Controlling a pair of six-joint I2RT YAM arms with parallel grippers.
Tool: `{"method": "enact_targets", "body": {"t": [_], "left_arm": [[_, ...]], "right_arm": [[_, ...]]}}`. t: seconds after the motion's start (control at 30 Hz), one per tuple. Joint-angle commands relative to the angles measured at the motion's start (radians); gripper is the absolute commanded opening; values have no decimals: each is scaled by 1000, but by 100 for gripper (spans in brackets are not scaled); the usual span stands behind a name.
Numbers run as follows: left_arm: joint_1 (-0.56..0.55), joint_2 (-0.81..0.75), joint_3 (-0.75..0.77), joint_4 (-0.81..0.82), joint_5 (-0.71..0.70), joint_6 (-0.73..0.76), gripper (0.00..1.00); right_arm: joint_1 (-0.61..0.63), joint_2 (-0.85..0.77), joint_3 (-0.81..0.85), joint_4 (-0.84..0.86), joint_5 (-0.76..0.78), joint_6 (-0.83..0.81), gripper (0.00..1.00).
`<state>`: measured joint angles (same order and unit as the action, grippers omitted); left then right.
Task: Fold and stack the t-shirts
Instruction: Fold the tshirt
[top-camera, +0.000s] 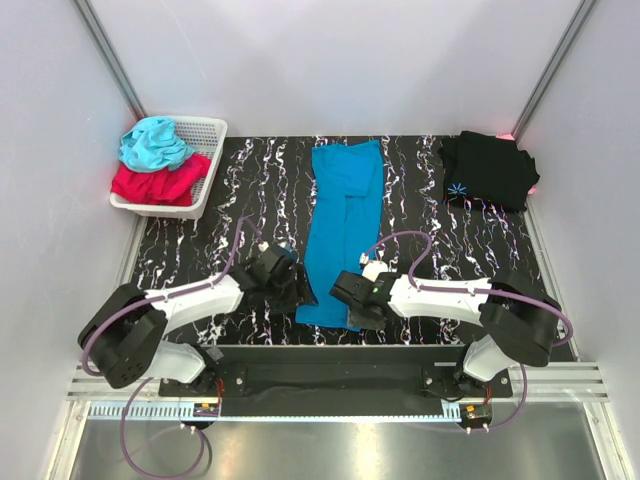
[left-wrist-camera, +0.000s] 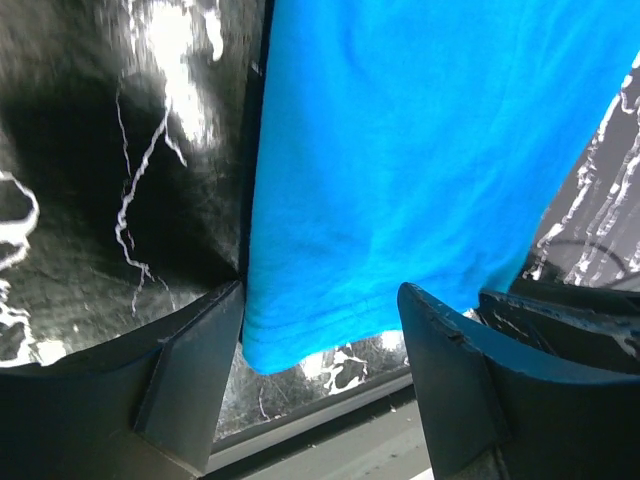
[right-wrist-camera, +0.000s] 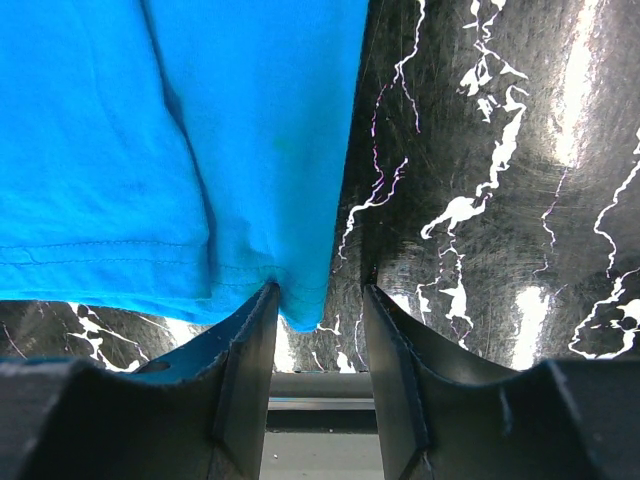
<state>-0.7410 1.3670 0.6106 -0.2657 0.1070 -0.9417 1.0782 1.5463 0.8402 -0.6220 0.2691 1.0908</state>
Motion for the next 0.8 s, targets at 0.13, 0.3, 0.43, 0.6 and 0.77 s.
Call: {"method": "enact_targets", "body": {"t": [0.13,0.3,0.43,0.6,0.77], "left_arm": [[-44,-45,-110,-220,-41,-68,71],[-64,-83,-109,-300,-90,-71,59],[-66,-53,-101,-293,-104,-74,44],[-66,-19,-92,-233,-104,-63,49],[-66,1,-72,-213,-104,-48,59]], "right_arm": [[8,-20,-12,24,35,34,47],[9,-2,-9,27,41,40,46],[8,12,-15,42,35,37,41],[8,17,-32,54,32,37,34],[6,8,-39,54,38,38,35]]}}
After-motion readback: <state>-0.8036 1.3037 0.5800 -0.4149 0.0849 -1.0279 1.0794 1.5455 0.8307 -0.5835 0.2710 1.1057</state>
